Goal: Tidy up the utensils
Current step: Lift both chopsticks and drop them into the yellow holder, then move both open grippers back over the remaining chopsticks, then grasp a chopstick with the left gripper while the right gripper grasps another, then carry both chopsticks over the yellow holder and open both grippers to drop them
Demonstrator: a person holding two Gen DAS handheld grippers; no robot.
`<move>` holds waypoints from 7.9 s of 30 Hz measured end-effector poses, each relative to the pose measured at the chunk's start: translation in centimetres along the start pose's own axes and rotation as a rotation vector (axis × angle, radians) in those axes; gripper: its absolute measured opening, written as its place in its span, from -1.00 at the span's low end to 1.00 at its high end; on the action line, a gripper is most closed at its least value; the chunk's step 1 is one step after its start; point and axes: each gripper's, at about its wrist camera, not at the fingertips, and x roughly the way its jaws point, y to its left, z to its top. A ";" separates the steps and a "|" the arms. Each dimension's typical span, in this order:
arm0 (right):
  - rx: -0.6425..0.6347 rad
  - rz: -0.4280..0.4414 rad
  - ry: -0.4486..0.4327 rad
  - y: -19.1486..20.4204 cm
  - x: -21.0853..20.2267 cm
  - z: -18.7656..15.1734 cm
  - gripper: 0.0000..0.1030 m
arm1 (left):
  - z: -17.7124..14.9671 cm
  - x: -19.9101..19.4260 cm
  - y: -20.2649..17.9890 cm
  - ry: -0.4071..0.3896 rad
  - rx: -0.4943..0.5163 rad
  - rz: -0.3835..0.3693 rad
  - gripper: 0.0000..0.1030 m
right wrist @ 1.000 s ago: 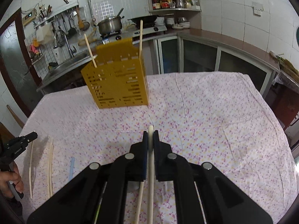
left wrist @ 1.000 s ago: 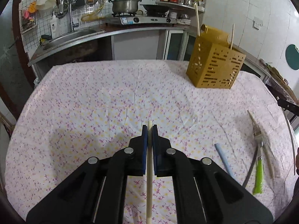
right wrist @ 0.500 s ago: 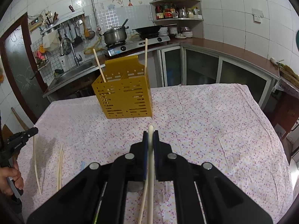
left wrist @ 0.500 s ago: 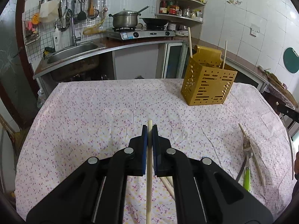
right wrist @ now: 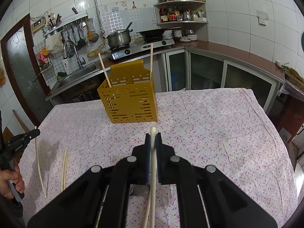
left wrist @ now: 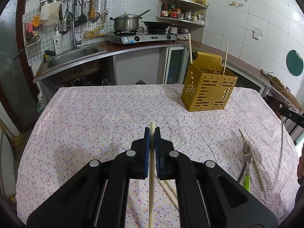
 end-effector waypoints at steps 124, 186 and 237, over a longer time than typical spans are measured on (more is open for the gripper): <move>0.051 -0.181 -0.068 -6.1 3.8 -5.5 -0.12 | -5.9 6.3 3.3 0.045 -0.043 0.165 0.39; -0.021 -0.086 0.251 1.3 12.4 -5.0 -0.89 | -4.6 11.2 -1.2 0.213 -0.023 -0.016 -0.90; 0.020 -0.021 0.199 -0.4 8.9 -3.2 -0.88 | -2.6 10.1 -2.0 0.321 0.030 0.030 -0.92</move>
